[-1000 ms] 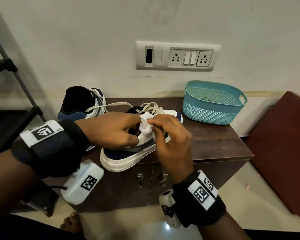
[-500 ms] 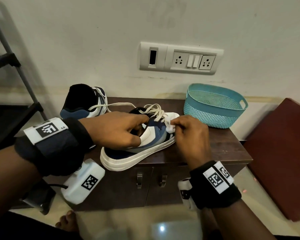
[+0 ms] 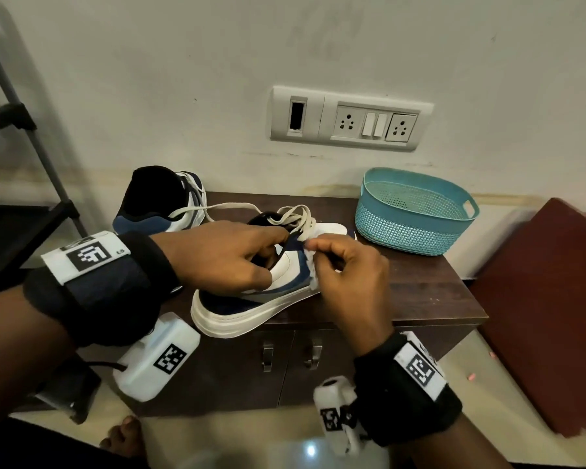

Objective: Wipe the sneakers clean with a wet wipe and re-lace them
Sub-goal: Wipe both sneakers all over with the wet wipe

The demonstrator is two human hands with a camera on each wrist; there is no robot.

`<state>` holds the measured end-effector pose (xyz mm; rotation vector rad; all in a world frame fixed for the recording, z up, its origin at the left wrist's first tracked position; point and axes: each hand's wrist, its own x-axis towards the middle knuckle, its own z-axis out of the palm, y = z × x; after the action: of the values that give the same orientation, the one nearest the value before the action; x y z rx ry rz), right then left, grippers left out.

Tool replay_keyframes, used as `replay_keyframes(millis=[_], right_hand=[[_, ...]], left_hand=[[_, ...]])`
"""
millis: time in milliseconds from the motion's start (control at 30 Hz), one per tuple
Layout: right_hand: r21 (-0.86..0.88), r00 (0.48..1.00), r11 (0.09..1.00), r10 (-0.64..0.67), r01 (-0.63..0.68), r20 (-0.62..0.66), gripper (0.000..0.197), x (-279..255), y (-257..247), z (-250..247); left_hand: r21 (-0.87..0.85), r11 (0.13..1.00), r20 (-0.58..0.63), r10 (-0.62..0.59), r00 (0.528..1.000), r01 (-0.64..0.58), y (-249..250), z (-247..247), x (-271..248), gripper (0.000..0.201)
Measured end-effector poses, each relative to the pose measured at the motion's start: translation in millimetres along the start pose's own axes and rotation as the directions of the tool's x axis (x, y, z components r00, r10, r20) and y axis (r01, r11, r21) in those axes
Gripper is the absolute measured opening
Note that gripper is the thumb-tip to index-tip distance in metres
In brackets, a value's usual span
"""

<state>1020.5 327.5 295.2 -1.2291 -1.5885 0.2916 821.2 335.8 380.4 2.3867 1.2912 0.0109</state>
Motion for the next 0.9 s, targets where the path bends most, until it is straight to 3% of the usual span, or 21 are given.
replay_keyframes(millis=[67,233,300,367,500,667,767,900], right_hand=[[0.046,1.000,0.999,-0.026,0.025,0.012,0.026,-6,3,-3],[-0.138,0.999,0.990,-0.039,0.034,-0.033,0.021,0,28,-15],[-0.094,0.998,0.996,-0.013,0.007,-0.067,0.020,-7,18,-7],[-0.023,0.995,0.999,-0.028,0.026,-0.095,0.021,-22,2,6],[0.127,0.994,0.988,-0.081,0.091,-0.080,0.021,-45,-11,13],[-0.060,0.986,0.998,-0.016,0.006,-0.164,0.019,-13,24,0],[0.033,0.986,0.999,0.001,0.004,-0.167,0.019,-23,7,13],[0.213,0.996,0.973,-0.076,0.085,-0.050,0.021,-61,-22,24]], left_hand=[[-0.005,1.000,0.002,-0.004,1.000,0.004,0,0,0,0.021],[-0.084,0.996,-0.018,0.000,1.000,-0.002,-2,3,0,0.016],[-0.111,0.994,-0.041,-0.023,0.999,0.018,-2,3,0,0.019],[-0.093,0.994,-0.072,-0.069,0.995,0.062,-1,3,-1,0.037],[-0.151,0.988,-0.116,-0.033,0.993,0.015,-6,6,1,0.031],[-0.157,0.987,-0.135,0.005,0.991,-0.026,-8,8,3,0.032],[-0.147,0.989,-0.131,-0.008,0.991,-0.012,-9,8,3,0.031],[-0.152,0.988,-0.120,-0.036,0.992,0.017,-7,5,1,0.044]])
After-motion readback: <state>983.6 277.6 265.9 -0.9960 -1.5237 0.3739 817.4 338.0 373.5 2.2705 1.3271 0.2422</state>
